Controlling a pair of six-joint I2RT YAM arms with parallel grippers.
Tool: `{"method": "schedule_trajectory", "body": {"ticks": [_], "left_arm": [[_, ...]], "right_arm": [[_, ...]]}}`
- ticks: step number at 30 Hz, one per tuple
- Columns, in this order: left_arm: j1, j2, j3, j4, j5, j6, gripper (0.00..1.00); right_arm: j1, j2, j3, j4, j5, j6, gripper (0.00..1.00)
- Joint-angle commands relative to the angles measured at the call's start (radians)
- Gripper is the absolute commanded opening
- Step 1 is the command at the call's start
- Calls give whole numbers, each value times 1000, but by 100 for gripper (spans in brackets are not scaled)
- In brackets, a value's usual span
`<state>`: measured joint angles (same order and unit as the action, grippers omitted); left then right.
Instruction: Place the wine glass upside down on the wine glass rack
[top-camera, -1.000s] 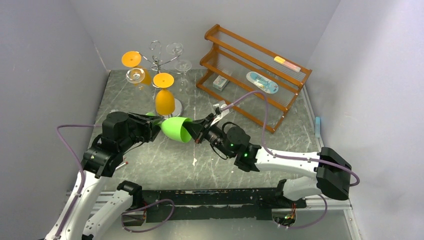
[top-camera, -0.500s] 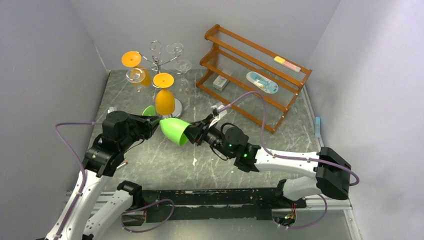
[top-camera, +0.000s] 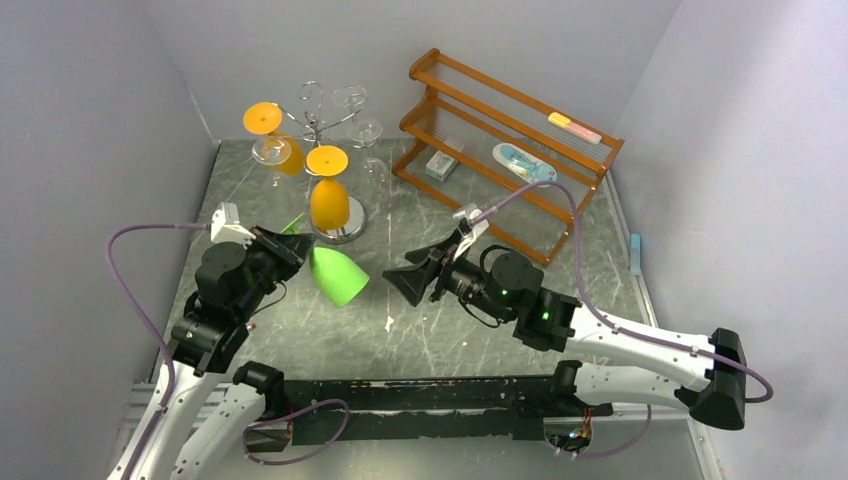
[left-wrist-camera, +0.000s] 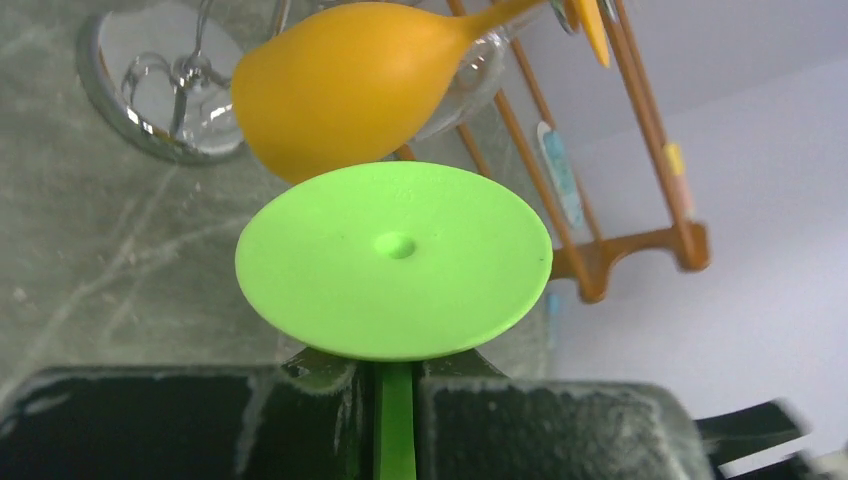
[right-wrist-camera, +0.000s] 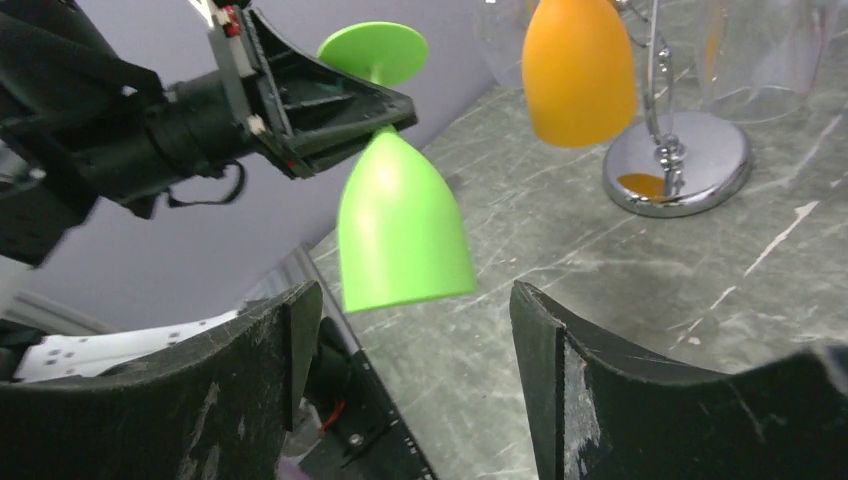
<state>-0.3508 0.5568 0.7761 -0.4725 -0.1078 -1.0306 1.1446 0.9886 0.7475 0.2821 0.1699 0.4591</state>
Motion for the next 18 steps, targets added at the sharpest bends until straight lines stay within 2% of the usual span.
{"method": "schedule_trajectory", "body": {"ticks": [1, 9, 14, 18], "left_arm": [[-4, -37, -68, 213, 142, 402, 5], [-4, -45, -103, 359, 339, 812, 5], [-4, -70, -130, 438, 469, 953, 5], [-4, -104, -161, 527, 540, 987, 5]], "right_arm": [[-4, 23, 149, -199, -78, 78, 73], [-4, 207, 365, -227, -209, 394, 77], [-5, 294, 452, -232, -177, 573, 78], [-11, 301, 453, -200, -99, 674, 75]]}}
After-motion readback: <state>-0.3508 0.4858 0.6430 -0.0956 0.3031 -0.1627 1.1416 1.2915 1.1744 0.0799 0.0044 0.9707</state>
